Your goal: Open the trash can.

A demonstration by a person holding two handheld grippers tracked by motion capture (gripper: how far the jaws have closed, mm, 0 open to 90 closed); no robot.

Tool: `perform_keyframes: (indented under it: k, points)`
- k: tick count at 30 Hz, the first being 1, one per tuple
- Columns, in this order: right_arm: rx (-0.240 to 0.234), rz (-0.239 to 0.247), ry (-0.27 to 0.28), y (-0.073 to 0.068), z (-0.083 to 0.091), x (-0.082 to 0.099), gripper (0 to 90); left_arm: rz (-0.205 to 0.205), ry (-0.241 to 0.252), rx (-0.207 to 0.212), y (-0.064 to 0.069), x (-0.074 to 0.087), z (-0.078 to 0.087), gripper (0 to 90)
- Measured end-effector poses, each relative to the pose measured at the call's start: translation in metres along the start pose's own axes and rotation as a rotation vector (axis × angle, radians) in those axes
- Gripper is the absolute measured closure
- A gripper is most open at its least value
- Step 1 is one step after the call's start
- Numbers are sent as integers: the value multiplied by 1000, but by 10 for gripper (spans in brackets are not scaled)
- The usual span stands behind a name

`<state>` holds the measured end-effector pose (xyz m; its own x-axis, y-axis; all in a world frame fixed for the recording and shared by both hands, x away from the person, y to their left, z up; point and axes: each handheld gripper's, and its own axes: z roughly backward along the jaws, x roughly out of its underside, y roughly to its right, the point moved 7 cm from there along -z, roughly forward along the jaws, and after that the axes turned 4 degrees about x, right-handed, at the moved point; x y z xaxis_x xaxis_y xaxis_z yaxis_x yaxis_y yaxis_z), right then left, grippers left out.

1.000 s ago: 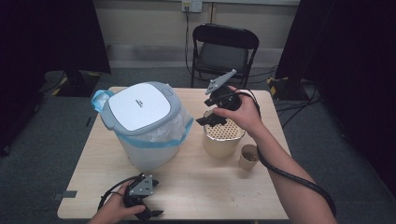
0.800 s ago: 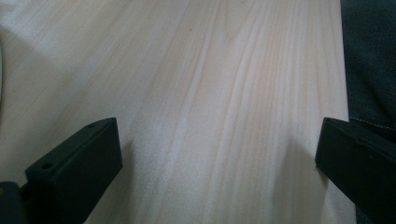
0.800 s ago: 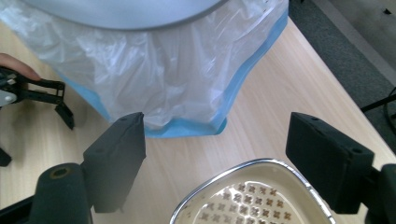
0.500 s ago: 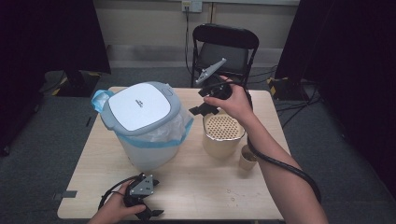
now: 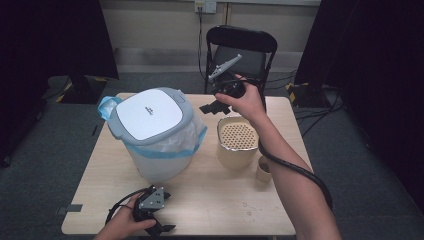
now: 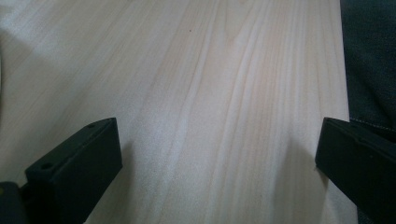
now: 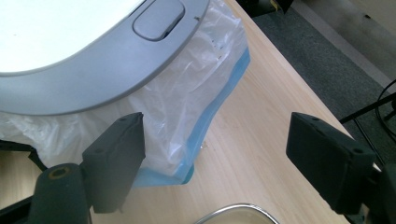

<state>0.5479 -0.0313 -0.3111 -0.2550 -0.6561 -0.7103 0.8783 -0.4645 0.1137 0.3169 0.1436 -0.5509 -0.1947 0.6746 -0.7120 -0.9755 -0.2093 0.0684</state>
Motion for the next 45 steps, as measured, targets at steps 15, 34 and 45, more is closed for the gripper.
perform_keyframes:
  k: [15,34,45]
  points:
    - [4,-8,15,8,-8,-19,190,-1,-10,-3,0,0,1,0]
    - [-21,-22,50,5,-21,-43,183,-2,-7,-4,0,0,0,0]
    - [-41,-35,64,-3,-33,-50,181,0,-6,0,0,0,0,0]
